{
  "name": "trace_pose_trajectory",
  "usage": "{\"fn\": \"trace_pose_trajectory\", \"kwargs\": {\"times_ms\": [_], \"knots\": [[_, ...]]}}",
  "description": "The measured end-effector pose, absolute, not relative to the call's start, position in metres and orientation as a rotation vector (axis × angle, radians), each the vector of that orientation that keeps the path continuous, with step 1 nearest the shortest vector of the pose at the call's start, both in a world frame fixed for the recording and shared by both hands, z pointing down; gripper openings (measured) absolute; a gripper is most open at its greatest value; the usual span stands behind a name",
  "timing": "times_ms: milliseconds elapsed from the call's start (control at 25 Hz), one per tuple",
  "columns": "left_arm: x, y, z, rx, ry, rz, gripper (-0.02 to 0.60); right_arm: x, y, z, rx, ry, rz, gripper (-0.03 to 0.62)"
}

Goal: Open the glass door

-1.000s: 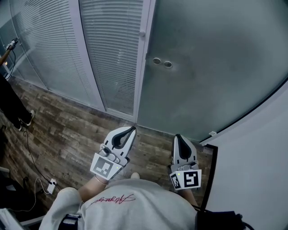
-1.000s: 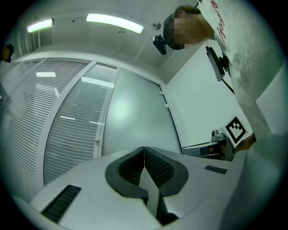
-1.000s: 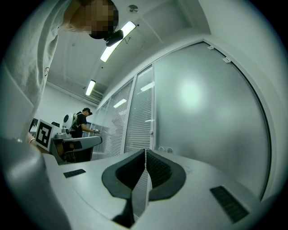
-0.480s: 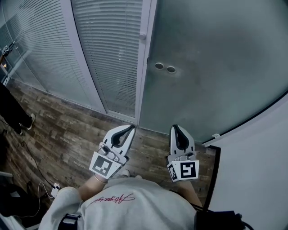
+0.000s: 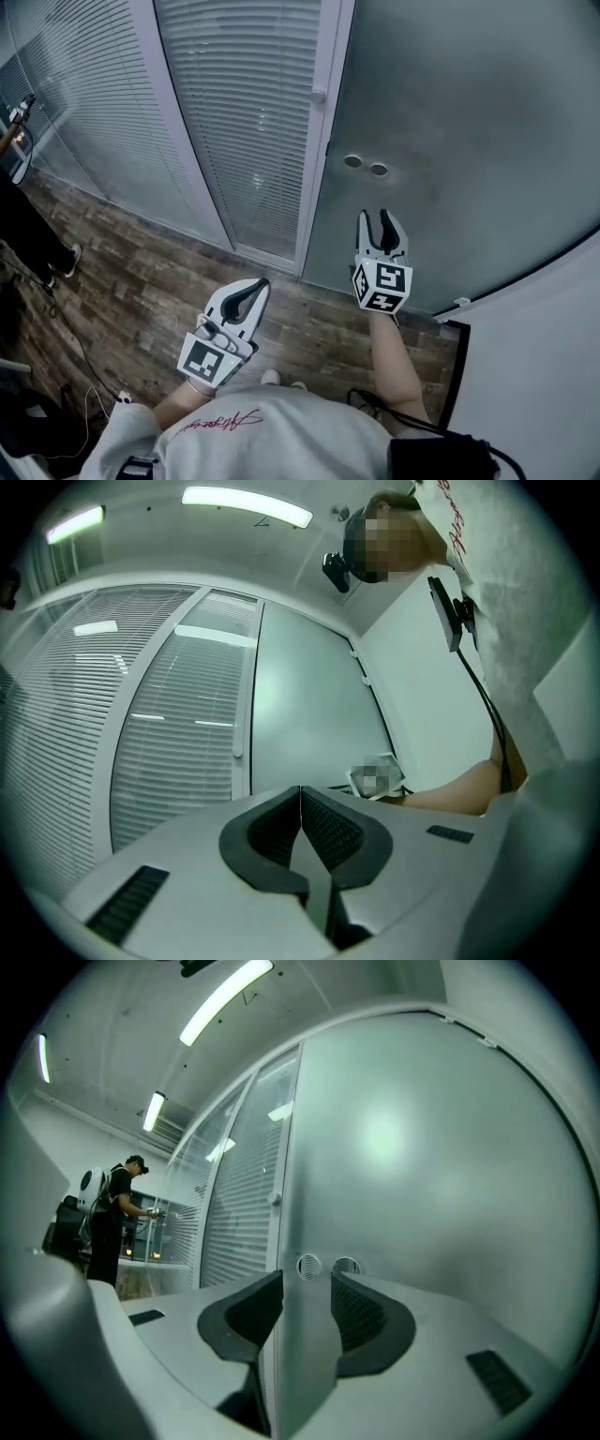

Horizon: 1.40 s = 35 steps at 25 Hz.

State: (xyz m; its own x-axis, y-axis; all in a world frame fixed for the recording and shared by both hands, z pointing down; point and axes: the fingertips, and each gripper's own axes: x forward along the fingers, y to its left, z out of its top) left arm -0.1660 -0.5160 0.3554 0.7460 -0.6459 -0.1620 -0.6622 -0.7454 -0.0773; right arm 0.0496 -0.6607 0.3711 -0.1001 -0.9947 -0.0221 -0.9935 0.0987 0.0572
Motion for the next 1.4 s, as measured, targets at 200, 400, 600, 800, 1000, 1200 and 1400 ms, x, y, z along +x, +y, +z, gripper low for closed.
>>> {"fn": "trace_pose_trajectory", "kwargs": {"times_ms": [200,400,600,800,1000,1200,1400], "knots": [[-0.199,-0.524,0.361,-2.77,1.162,0.138,0.014,0.05,-0.736,0.373,2.156,-2.254,-0.062,0.158],[-0.224,-0.523,0.373,-2.748,1.233,0.057,0.012,0.064,-0.777,0.382,2.315,-2.15,0.025,0.178],[-0.236,-0.525,0.374,-2.739,1.274,0.035,0.014,0.072,-0.798,0.385,2.356,-2.07,0.042,0.178],[-0.236,-0.529,0.37,-2.735,1.271,0.044,0.012,0.077,-0.812,0.384,2.345,-2.016,0.011,0.176],[-0.24,-0.526,0.371,-2.742,1.276,0.037,0.014,0.076,-0.812,0.38,2.419,-1.948,-0.035,0.146],[-0.246,-0.527,0.37,-2.731,1.278,0.041,0.012,0.077,-0.808,0.379,2.495,-1.928,-0.018,0.132],[-0.247,-0.527,0.371,-2.738,1.273,0.053,0.012,0.076,-0.803,0.378,2.491,-1.936,-0.026,0.13]]}}
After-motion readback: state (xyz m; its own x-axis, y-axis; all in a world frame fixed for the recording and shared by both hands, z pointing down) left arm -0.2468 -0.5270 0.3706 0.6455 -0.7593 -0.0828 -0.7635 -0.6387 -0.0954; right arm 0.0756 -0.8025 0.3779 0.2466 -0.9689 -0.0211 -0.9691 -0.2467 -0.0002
